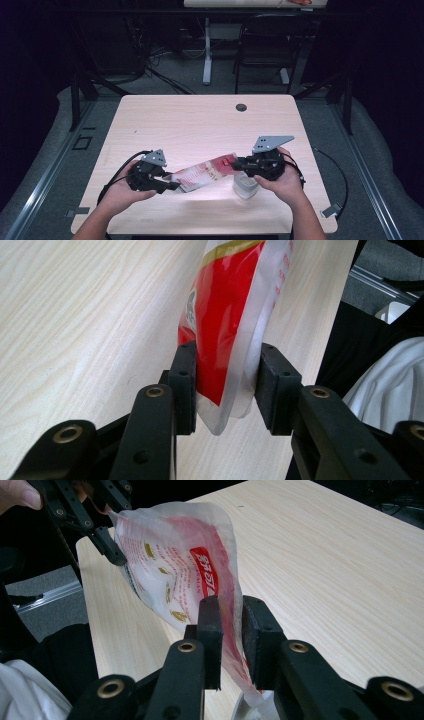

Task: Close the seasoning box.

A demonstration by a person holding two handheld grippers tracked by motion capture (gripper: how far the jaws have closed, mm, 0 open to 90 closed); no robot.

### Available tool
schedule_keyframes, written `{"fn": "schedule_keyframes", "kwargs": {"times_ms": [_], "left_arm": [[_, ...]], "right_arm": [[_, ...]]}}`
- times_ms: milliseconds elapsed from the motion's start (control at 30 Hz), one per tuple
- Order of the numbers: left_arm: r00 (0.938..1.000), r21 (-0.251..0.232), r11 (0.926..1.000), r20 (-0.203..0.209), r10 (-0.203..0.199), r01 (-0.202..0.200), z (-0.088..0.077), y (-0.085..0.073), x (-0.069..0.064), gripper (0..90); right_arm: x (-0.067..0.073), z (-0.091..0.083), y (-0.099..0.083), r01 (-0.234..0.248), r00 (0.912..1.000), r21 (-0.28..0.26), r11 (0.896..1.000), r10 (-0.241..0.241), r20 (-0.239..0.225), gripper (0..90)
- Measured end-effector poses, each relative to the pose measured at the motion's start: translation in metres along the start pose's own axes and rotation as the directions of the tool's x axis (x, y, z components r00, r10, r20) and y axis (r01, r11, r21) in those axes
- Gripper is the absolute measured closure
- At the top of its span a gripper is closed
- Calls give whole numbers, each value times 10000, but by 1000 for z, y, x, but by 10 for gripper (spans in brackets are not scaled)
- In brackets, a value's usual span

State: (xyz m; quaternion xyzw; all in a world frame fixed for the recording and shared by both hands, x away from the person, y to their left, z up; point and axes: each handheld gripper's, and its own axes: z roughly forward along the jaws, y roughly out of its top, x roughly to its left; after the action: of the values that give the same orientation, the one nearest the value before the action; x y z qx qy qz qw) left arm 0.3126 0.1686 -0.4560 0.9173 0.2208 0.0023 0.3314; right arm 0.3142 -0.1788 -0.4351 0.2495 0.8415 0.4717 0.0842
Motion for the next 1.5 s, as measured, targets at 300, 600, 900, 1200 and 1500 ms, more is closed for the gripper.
{"fn": "schedule_keyframes", "kwargs": {"times_ms": [300,600,900,1200,1500], "left_arm": [[9999,-83,9999,-44,96,-97,-6,6,0,652],[9998,13,9999,-84,156,-156,-10,11,0,654],[9997,27,9997,-67,242,-242,-14,15,-1,655],[9997,35,9998,-92,209,-209,-16,19,-1,656],[9998,44,9999,-107,162,-162,-19,23,-1,657]], "right_arm": [[-1,-5,0,3,10000,-119,9999,-2,81,799],[-2,-10,0,2,9999,-248,9997,2,158,824],[-4,-12,-1,-108,9999,-239,9997,109,80,869],[-6,-12,-2,-106,9999,-221,9997,109,131,890],[-7,-13,-3,-210,9996,-280,9994,215,184,892]]}}
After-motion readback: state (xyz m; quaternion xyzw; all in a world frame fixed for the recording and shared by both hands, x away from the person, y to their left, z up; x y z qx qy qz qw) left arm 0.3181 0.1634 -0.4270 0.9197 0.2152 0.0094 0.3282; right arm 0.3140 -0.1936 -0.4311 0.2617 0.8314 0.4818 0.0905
